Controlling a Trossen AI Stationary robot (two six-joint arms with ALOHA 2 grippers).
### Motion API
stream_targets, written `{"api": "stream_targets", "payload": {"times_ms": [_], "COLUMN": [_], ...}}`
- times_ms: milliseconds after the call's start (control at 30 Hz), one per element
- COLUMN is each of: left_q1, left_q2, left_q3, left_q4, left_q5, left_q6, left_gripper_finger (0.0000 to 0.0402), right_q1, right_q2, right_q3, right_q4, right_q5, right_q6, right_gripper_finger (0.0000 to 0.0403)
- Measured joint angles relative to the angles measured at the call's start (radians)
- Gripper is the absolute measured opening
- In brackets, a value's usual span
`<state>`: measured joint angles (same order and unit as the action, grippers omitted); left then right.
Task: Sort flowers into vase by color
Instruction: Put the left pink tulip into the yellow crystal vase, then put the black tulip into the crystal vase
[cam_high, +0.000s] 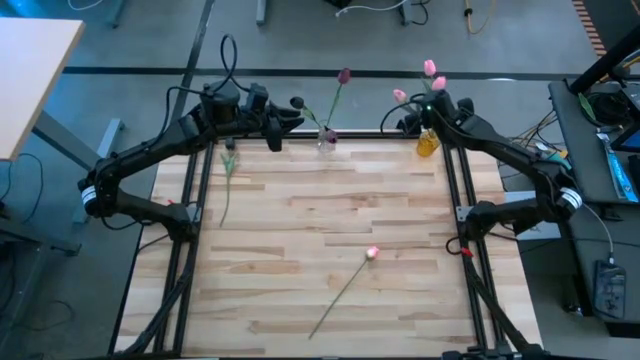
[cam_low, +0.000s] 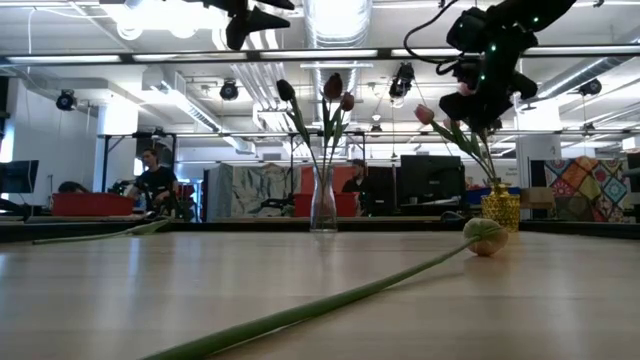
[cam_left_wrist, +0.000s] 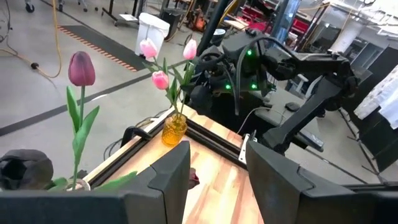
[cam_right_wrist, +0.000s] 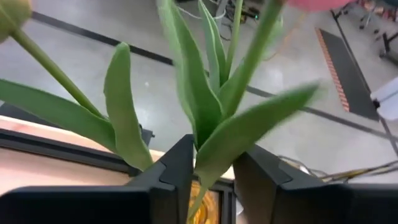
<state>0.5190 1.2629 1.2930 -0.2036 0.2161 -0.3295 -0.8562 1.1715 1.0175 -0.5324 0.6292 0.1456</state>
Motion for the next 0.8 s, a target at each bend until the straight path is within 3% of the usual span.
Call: {"api": "stream_targets", "payload": {"times_ms": [400,667,800], "left_q1": [0.000,0.002,0.003], "left_q2": [-0.004,-0.048,-0.085], "left_q3": [0.000,0.000,0.000], "left_q4": [-0.080,-0.221,-0.311], "left_q5": [-0.036,-0.173,-0.260], "left_q6": [0.033,0.077,0.075], "left_gripper_finger": [0.0141,0.0141,0.0132], "right_q1": [0.000,0.000,0.004], "right_q2": [0.013,0.013,0.008], "right_q3": [0.197,0.365,0.461], "right_q4": [-0.216,-0.396,-0.461], "right_q5": [-0.038,-0.131,-0.200], "right_q6": [0.032,-0.017,-0.026], "right_gripper_finger": [0.0215,0.0227,0.0200]}}
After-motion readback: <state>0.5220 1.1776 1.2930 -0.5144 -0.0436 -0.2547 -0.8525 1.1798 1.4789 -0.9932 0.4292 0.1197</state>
